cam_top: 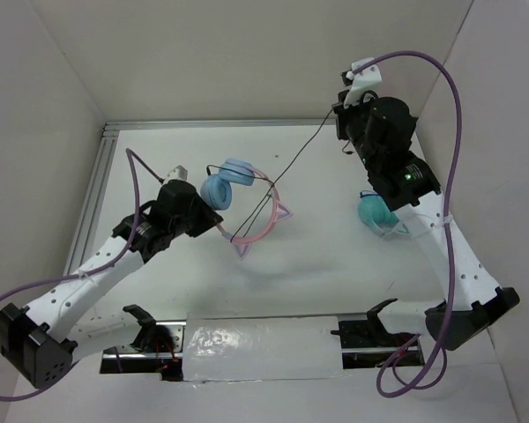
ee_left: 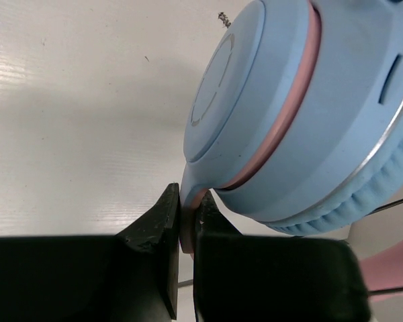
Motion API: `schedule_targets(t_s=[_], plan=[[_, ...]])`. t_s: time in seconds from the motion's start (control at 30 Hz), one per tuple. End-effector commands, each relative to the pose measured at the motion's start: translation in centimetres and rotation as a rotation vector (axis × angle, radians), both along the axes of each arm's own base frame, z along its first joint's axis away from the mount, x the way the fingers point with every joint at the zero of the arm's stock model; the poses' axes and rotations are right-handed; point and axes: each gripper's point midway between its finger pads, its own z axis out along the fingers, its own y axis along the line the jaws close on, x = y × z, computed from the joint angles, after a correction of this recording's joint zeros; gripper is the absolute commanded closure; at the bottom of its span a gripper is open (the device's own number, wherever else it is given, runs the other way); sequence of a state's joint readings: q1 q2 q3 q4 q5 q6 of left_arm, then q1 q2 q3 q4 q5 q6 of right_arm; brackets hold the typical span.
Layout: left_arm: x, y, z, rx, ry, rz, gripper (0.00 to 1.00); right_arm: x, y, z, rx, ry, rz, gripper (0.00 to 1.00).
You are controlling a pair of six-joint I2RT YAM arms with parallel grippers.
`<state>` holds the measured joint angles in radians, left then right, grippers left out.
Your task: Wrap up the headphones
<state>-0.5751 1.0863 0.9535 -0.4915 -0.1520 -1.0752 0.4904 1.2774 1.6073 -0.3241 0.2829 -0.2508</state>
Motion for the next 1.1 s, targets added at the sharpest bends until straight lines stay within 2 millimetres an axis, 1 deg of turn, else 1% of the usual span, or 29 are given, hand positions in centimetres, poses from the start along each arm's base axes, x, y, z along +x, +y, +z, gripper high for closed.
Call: schedule_targets(t_s=[0.0, 0.03, 0.07, 0.13, 0.17, 0.2, 0.23, 0.27, 0.3, 0.33, 0.37, 0.4, 0.43, 0.47, 0.5, 0.53, 0.57, 0.63, 0.67, 0.7, 0.73, 0.77, 0.8, 0.83, 0.87, 0.93, 0.97, 1.03, 1.07], plan=[[0.0, 0.3, 3.4, -0.038, -0.132, -0.011, 1.0, -0.6, 0.1, 0.4, 0.094, -0.033, 0.082, 1.0], [-0.1, 0.3, 3.9, -0.042, -0.147, -0.018, 1.0, -0.3, -0.1, -1.1, 0.096, -0.003, 0.084, 1.0], [-0.4, 0.3, 4.5, -0.049, -0.161, -0.032, 1.0, -0.2, 0.3, -1.7, 0.101, 0.003, 0.117, 1.0], [-0.9, 0.5, 6.0, -0.075, -0.203, -0.036, 1.0, 0.2, 0.3, -3.3, 0.129, 0.033, 0.118, 1.0], [-1.0, 0.8, 7.0, -0.091, -0.234, -0.03, 1.0, 0.6, 0.1, -4.9, 0.141, 0.049, 0.119, 1.0], [-1.2, 0.8, 7.6, -0.098, -0.248, -0.029, 1.0, 0.7, 0.3, -5.8, 0.186, 0.071, 0.133, 1.0], [-1.3, 1.0, 8.1, -0.109, -0.263, -0.026, 1.0, 0.8, 0.7, -7.9, 0.21, 0.1, 0.161, 1.0], [-1.3, 1.1, 9.4, -0.125, -0.3, -0.025, 1.0, 0.4, 2.0, -9.1, 0.224, 0.123, 0.253, 1.0], [-1.3, 1.0, 10.1, -0.132, -0.317, -0.028, 1.0, 0.2, 2.9, -12.2, 0.255, 0.188, 0.289, 1.0], [-1.3, 1.1, 10.7, -0.138, -0.327, -0.025, 1.0, 0.1, 3.9, -12.3, 0.272, 0.17, 0.338, 1.0], [-1.3, 1.1, 12.2, -0.155, -0.355, -0.026, 1.0, -0.5, 5.4, -13.3, 0.279, 0.196, 0.405, 1.0], [-1.3, 0.9, 12.9, -0.167, -0.366, -0.033, 1.0, -0.6, 6.3, -15.6, 0.303, 0.254, 0.421, 1.0], [-1.2, 0.7, 13.6, -0.182, -0.376, -0.036, 1.0, -0.7, 7.2, -15.8, 0.316, 0.248, 0.445, 1.0], [-1.2, 0.4, 15.1, -0.209, -0.41, -0.046, 1.0, -1.3, 8.8, -16.2, 0.339, 0.262, 0.483, 1.0], [-1.1, 0.3, 15.8, -0.225, -0.421, -0.047, 1.0, -1.2, 9.7, -17.4, 0.351, 0.269, 0.497, 1.0], [-1.0, 0.2, 16.6, -0.241, -0.428, -0.039, 1.0, -1.4, 10.4, -17.9, 0.364, 0.275, 0.508, 1.0], [-0.9, 0.3, 17.1, -0.248, -0.439, -0.03, 1.0, -1.9, 11.8, -18.4, 0.38, 0.287, 0.533, 1.0], [-0.8, 0.3, 18.9, -0.275, -0.463, -0.02, 1.0, -1.4, 12.3, -19.6, 0.411, 0.274, 0.498, 1.0], [-0.8, 0.4, 19.3, -0.277, -0.469, -0.016, 1.0, -1.5, 12.8, -20.1, 0.432, 0.284, 0.502, 1.0], [-0.8, 0.4, 20.0, -0.283, -0.49, -0.018, 1.0, -1.7, 13.4, -21.3, 0.44, 0.309, 0.511, 1.0], [-0.9, 0.5, 20.9, -0.29, -0.512, -0.018, 1.0, -1.6, 13.7, -21.2, 0.458, 0.296, 0.514, 1.0], [-0.9, 0.6, 21.4, -0.297, -0.525, -0.014, 1.0, -1.7, 14.0, -22.4, 0.468, 0.318, 0.503, 1.0], [-1.1, 0.7, 21.9, -0.297, -0.542, -0.02, 1.0, -1.8, 14.5, -22.2, 0.486, 0.294, 0.51, 1.0], [-1.2, 0.9, 22.6, -0.304, -0.561, -0.018, 1.0, -1.7, 14.5, -22.5, 0.492, 0.291, 0.498, 1.0], [-1.4, 1.0, 22.8, -0.311, -0.561, -0.014, 1.0, -1.8, 14.9, -23.4, 0.497, 0.314, 0.5, 1.0], [-1.6, 1.0, 23.3, -0.325, -0.579, -0.02, 1.0, -2.1, 16.1, -24.0, 0.499, 0.333, 0.533, 1.0], [-1.7, 1.0, 23.3, -0.336, -0.574, -0.017, 1.0, -2.0, 16.7, -24.9, 0.499, 0.359, 0.545, 1.0], [-1.6, 0.8, 23.3, -0.361, -0.569, -0.011, 1.0, -3.0, 18.7, -25.0, 0.507, 0.359, 0.604, 1.0], [-1.5, 0.8, 23.1, -0.375, -0.552, 0.005, 1.0, -3.1, 19.6, -25.8, 0.513, 0.38, 0.614, 1.0]])
